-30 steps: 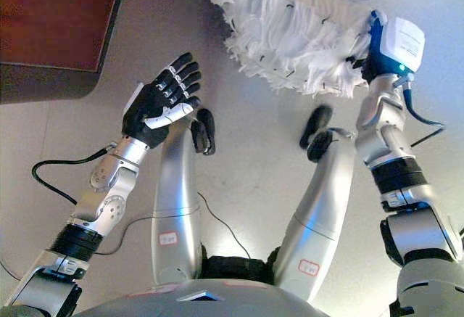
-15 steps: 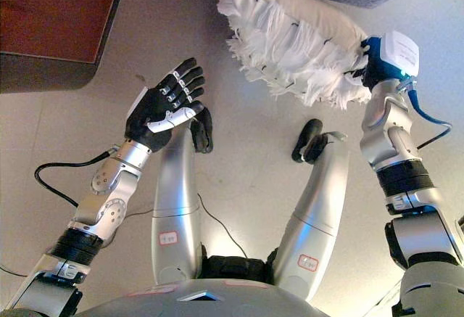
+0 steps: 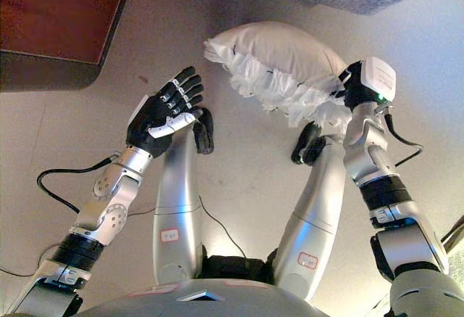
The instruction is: Pick up the pillow and put it on the sofa.
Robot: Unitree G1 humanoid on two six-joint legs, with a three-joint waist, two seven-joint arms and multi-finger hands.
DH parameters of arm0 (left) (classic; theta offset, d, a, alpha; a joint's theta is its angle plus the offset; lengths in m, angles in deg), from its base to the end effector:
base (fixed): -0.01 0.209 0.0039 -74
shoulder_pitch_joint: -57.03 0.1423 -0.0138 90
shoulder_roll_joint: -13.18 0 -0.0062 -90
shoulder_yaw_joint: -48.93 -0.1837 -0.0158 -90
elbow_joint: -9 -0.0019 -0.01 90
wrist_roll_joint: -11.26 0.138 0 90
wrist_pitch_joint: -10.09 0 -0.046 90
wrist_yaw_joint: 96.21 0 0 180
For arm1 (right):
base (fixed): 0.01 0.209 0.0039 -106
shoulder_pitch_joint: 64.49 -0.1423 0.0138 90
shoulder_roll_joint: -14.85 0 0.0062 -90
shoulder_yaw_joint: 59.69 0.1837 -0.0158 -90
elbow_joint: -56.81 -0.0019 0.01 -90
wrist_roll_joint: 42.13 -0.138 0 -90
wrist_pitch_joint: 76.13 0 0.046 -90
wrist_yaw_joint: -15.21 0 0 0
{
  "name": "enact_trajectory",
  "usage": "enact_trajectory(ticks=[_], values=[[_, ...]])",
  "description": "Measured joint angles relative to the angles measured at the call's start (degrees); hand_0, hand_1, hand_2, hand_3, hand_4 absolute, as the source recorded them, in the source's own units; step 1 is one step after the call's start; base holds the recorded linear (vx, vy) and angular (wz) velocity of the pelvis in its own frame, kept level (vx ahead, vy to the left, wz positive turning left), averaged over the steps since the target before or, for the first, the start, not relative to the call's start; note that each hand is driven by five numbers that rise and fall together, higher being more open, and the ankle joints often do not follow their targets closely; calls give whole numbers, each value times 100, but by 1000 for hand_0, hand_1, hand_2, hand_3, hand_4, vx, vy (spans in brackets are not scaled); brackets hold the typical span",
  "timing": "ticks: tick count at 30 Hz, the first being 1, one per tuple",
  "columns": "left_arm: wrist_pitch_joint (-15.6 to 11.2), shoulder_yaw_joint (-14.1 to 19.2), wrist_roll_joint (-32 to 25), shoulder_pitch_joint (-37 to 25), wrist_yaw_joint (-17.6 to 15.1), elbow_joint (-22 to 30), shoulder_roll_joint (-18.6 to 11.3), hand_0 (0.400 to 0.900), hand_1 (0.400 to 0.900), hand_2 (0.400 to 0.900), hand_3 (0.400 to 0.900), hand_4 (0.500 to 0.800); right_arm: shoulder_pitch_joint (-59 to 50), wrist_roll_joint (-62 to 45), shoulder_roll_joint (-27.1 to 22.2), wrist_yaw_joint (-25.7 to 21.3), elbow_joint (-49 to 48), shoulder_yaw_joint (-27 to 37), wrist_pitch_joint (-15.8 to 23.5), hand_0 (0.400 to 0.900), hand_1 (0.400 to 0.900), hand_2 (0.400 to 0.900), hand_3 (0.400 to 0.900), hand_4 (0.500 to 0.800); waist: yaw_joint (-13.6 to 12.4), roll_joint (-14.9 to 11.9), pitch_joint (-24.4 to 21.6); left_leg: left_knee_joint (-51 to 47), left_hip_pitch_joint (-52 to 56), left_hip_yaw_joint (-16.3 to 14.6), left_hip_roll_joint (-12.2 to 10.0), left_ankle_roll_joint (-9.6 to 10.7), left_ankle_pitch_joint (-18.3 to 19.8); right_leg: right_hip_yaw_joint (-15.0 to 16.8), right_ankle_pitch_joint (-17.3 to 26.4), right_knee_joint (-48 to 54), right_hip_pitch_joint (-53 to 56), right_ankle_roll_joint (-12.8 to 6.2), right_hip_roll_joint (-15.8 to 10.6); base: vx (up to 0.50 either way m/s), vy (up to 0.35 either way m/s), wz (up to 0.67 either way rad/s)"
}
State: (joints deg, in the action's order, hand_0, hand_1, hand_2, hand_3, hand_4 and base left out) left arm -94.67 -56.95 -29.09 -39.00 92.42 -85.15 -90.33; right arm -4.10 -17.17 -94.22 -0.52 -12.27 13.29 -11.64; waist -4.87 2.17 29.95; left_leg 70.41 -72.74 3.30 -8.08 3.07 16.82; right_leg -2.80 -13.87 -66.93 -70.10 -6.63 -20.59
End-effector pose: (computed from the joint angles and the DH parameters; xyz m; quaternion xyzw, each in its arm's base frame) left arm 0.2183 0.1984 0.0642 -0.0904 -0.0747 -0.1740 0.9777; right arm 0.2911 -0.2362 0.1067 -0.5507 0.0576 -0.1752 0.8141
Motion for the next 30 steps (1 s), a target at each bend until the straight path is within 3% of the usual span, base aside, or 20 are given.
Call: enact_trajectory(ticks=[6, 15, 18, 25, 30], values=[[-6, -75, 25, -22, -190, -14, 246, 900, 900, 900, 900, 800, 104, 5, 251, -376, -46, 0, 231, 400, 400, 400, 400, 500, -11, -5, 1, -1043, 995, -160, 1, 30, -208, -259, 251, 1090, 1047, -83, 16, 13, -10, 2], [-7, -52, 30, 6, -200, -65, 290, 900, 900, 900, 900, 800, 829, 35, 332, -567, -878, 78, 385, 400, 400, 400, 400, 500, -11, -145, -2, -2442, 2695, -359, 47, 97, -515, -622, 478, 2385, 2755, -166, -4, 37, -44, 6], [19, -12, 150, 60, -336, -68, 396, 900, 900, 900, 900, 800, 1150, 44, 331, -570, -1128, 288, 490, 400, 400, 400, 400, 500, -18, -187, -9, -2880, 3168, -374, 50, 149, -640, -722, 538, 2719, 3199, -169, 19, 60, -39, -2], [242, 244, 178, 244, -788, -236, 643, 900, 900, 900, 900, 800, 1796, 42, 289, -561, -1637, 504, 862, 400, 400, 400, 400, 500, 0, -356, -27, -4015, 4247, -501, -98, 287, -1024, -928, 797, 3644, 4169, -82, 233, 56, -35, -5], [369, 451, 178, 572, -824, -208, 699, 900, 900, 900, 900, 800, 2321, 41, 264, -490, -2068, 671, 1267, 400, 400, 400, 400, 500, 1, -441, -93, -5055, 5269, -663, -160, 365, -1399, -1073, 1116, 4597, 5098, -69, 461, 97, 24, -6]])
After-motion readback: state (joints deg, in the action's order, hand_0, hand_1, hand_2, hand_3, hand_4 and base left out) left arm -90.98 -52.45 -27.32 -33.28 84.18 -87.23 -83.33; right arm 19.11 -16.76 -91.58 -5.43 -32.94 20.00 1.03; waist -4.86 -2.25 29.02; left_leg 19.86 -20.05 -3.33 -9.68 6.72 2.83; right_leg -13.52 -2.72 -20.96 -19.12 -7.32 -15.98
